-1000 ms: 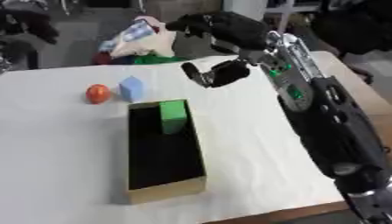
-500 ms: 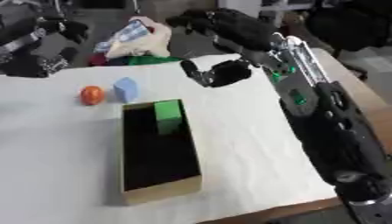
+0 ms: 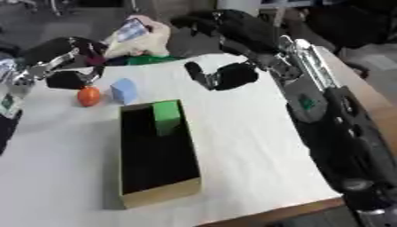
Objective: Pick up objects on the table and place them in the box.
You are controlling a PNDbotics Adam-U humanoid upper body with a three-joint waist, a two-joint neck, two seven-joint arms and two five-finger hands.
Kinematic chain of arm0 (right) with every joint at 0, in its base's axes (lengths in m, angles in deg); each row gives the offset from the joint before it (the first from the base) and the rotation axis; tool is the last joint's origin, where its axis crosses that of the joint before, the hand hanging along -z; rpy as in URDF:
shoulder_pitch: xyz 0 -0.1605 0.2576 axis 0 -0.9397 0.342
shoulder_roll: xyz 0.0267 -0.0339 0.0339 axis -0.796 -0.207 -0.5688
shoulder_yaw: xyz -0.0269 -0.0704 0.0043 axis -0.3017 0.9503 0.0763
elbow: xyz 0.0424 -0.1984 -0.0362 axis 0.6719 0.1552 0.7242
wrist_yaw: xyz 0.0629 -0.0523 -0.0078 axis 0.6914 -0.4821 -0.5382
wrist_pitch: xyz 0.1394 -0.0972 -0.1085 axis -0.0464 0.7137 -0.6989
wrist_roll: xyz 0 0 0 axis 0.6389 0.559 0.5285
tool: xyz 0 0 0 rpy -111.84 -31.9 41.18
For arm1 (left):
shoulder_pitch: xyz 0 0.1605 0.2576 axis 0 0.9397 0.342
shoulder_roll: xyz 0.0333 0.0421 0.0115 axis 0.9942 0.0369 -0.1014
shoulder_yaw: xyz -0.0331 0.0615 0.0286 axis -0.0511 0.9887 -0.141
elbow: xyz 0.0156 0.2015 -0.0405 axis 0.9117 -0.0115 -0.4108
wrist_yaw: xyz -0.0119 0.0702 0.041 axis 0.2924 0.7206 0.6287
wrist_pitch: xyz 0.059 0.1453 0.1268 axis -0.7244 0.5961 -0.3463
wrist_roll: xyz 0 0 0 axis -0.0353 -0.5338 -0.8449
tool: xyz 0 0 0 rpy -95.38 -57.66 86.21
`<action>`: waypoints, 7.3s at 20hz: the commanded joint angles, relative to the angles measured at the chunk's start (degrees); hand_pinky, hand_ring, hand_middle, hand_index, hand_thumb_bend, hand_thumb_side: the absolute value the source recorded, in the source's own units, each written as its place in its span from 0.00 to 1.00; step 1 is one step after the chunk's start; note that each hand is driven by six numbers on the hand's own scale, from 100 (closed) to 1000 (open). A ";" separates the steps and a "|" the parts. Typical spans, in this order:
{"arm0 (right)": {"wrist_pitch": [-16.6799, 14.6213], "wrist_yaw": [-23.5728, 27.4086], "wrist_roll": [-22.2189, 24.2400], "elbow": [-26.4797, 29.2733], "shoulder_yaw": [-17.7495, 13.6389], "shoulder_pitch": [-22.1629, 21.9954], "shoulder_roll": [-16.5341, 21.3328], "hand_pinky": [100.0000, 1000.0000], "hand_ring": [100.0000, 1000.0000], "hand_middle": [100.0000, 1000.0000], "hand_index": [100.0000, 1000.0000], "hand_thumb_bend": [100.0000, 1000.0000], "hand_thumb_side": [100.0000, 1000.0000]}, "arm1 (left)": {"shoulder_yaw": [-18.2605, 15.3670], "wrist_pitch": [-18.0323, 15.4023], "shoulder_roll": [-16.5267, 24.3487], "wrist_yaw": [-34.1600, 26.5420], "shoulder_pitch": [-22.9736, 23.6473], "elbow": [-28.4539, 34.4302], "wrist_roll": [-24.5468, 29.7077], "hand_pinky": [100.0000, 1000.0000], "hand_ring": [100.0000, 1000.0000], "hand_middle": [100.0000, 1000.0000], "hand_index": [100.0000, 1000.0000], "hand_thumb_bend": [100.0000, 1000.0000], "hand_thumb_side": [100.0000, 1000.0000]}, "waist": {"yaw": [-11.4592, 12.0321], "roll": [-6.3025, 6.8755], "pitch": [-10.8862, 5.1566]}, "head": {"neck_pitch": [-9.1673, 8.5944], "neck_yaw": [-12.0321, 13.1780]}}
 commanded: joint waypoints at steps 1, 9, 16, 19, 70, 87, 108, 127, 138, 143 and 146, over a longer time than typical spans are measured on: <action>0.13 0.83 0.02 1.05 -0.37 1.18 0.41 0.81 0.71 0.82 1.00 0.00 0.50 | -2.07 3.50 0.94 4.25 -1.93 -2.48 -4.02 0.70 0.67 0.69 0.92 0.01 0.74 | -0.35 -0.11 -0.66 | -0.75 0.60; 0.64 1.19 -0.30 1.02 -0.82 0.83 0.59 0.80 0.70 0.82 1.00 0.00 0.52 | -3.61 8.56 2.90 8.20 -1.58 -7.06 -7.59 0.69 0.64 0.68 0.90 0.14 0.70 | -1.04 -0.33 -0.17 | -1.26 1.31; 0.92 1.60 -0.43 0.96 -0.90 0.65 0.74 0.80 0.70 0.81 1.00 0.00 0.53 | -3.72 11.31 3.77 10.65 -1.23 -7.92 -9.82 0.68 0.63 0.66 0.90 0.21 0.68 | -1.07 -0.56 0.29 | -1.78 2.84; 0.97 1.80 -0.45 0.97 -0.92 0.68 0.68 0.80 0.70 0.81 1.00 0.00 0.53 | -3.55 12.09 3.80 12.13 -0.92 -8.42 -10.05 0.68 0.63 0.67 0.90 0.23 0.68 | -1.09 -0.70 0.53 | -1.82 2.88; 1.30 3.12 -0.87 1.50 -1.30 -1.38 0.63 0.80 0.69 0.81 1.00 0.00 0.61 | 4.45 2.19 3.25 -2.05 -0.16 5.25 -17.85 0.47 0.31 0.20 0.56 0.00 0.03 | 0.29 -0.52 -0.87 | -0.48 0.86; 1.51 7.89 -1.21 3.45 -0.79 0.65 -2.25 0.79 0.67 0.78 1.00 0.00 0.49 | 27.15 -12.63 -0.57 -16.86 5.16 21.82 -4.56 0.50 0.34 0.23 0.57 0.03 0.18 | 0.42 -1.02 -1.54 | -0.21 0.08; 1.84 7.34 -1.35 3.32 -1.01 0.51 -2.34 0.79 0.67 0.78 1.00 0.00 0.50 | 36.68 -25.45 1.22 -25.81 9.10 27.52 13.57 0.65 0.56 0.58 0.88 0.33 0.83 | 1.08 -0.78 -1.05 | -0.26 -0.22; 1.81 7.68 -1.18 2.89 -0.63 0.19 -2.51 0.79 0.67 0.78 1.00 0.00 0.54 | 11.77 -10.36 3.29 -19.73 2.27 12.91 7.34 0.64 0.55 0.59 0.89 0.28 0.79 | 1.18 -0.54 -0.70 | -0.54 -0.23; 1.42 8.23 -0.51 2.53 0.08 0.88 -3.30 0.79 0.67 0.78 1.00 0.00 0.55 | 1.43 6.23 -2.32 3.17 -2.05 -0.82 0.01 0.67 0.59 0.67 0.94 0.27 0.95 | -1.04 -0.50 -0.18 | -1.05 1.20; 1.35 8.45 -0.31 2.38 0.24 1.11 -3.41 0.79 0.67 0.78 1.00 0.00 0.56 | -0.99 12.16 -2.65 6.97 -2.54 -2.99 -2.56 0.66 0.58 0.66 0.94 0.25 0.96 | -1.58 -0.56 0.14 | -1.25 1.64; 1.32 8.57 -0.24 2.33 0.30 1.18 -3.48 0.79 0.67 0.78 1.00 0.00 0.56 | -1.93 15.13 -2.52 7.57 -2.73 -4.02 -4.20 0.66 0.57 0.65 0.94 0.25 0.98 | -1.77 -0.57 0.29 | -1.43 1.75</action>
